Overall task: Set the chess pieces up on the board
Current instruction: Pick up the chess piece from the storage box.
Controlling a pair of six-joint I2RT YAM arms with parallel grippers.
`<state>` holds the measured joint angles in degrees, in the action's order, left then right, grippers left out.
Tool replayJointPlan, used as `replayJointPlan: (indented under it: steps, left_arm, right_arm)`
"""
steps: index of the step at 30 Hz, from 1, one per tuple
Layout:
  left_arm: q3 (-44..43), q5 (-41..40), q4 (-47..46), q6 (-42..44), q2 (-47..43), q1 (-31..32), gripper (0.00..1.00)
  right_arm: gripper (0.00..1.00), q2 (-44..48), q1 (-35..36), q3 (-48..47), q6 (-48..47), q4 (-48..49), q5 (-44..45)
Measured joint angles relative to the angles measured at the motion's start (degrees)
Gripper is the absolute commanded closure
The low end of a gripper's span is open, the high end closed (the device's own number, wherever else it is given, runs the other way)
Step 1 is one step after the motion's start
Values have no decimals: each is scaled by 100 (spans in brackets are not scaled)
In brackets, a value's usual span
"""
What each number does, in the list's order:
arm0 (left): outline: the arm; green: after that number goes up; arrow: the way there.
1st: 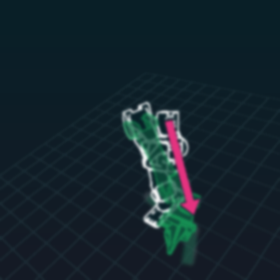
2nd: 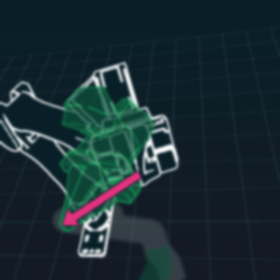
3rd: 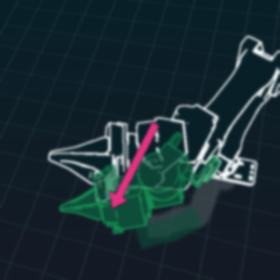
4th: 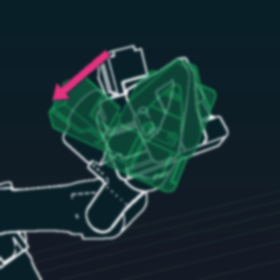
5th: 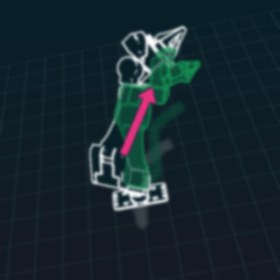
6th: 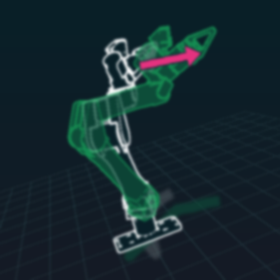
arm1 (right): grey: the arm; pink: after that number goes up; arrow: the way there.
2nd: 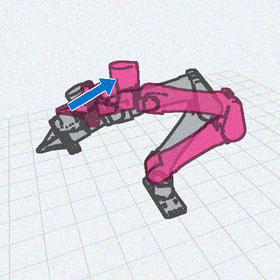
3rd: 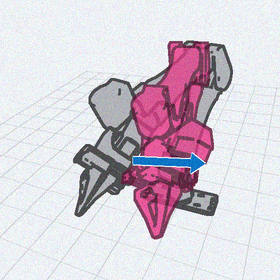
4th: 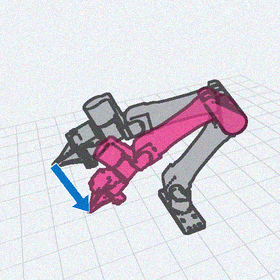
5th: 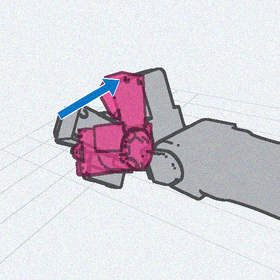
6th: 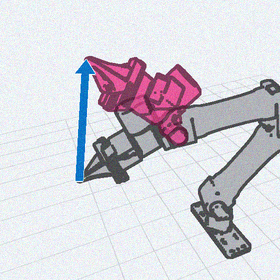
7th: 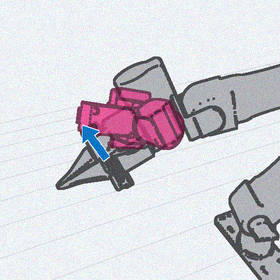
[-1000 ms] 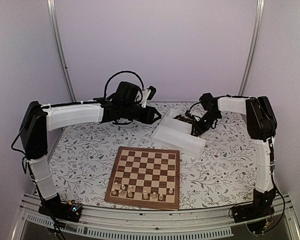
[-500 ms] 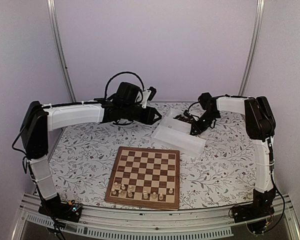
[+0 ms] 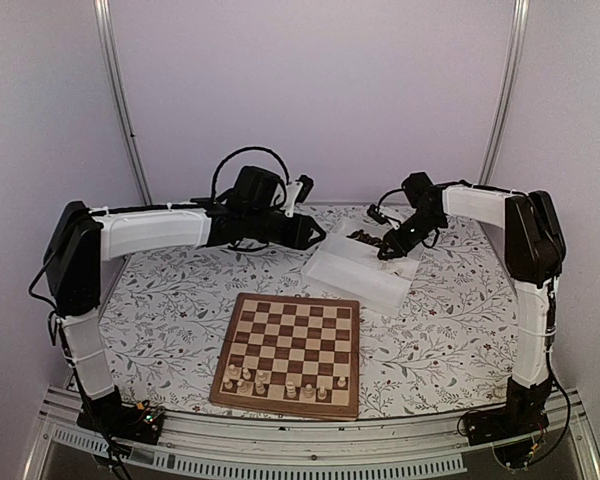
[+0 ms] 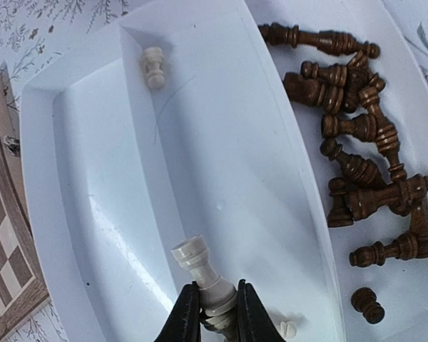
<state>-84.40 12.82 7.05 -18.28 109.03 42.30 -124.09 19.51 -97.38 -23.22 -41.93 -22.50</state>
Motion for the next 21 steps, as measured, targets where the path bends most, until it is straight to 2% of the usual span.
replayJointPlan:
  steps: [10, 16, 21]
  left_arm:
    - [-103, 420, -549, -369, 387, -4, 54]
    - [-407, 793, -1250, -1193, 1080, -42, 53]
    - [-1099, 1075, -1735, -1963, 1980, -66, 53]
  right_arm:
    - [89, 566, 0, 105, -55, 254, -223]
    - [89, 566, 0, 299, -129, 269, -337]
    - [89, 621, 0, 389, -190, 361, -474]
